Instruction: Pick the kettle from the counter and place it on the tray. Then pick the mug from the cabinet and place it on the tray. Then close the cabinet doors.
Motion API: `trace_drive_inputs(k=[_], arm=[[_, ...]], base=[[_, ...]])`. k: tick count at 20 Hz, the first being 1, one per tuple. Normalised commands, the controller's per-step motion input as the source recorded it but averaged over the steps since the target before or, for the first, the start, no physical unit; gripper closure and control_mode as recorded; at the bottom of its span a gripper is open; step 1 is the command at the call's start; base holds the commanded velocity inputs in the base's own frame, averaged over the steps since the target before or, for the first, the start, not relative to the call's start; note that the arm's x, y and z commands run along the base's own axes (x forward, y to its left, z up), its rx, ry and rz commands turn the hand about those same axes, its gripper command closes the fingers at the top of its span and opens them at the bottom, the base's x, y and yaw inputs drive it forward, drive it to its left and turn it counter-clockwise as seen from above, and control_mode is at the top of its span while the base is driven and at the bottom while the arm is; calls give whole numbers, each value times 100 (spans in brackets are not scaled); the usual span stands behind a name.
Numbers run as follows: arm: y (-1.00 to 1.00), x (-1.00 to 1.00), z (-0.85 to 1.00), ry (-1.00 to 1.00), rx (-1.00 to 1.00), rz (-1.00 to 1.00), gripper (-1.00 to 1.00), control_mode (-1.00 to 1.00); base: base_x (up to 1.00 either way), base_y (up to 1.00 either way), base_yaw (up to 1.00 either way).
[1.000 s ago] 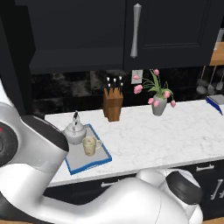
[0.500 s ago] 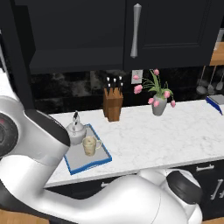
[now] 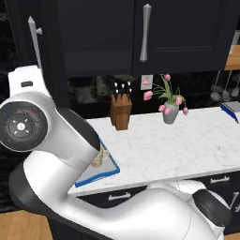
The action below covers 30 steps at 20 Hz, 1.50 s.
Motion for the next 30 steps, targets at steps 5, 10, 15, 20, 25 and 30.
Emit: trace_drive_inputs(k=[5, 10, 15, 20, 25, 30], arm=[[-66, 36, 0, 0, 0, -15, -100, -100], [-66, 51, 0, 0, 0, -18, -100, -100], [-62, 66, 0, 0, 0, -18, -100, -100], [-57, 77, 0, 0, 0, -15, -100, -100], [-44, 85, -5, 0, 0, -8, -100, -100], [-48, 89, -8, 0, 0, -3, -100, -100]], base=[[0, 0, 0], [0, 0, 0], [0, 0, 0], [0, 0, 0], [0, 0, 0], [0, 0, 0]])
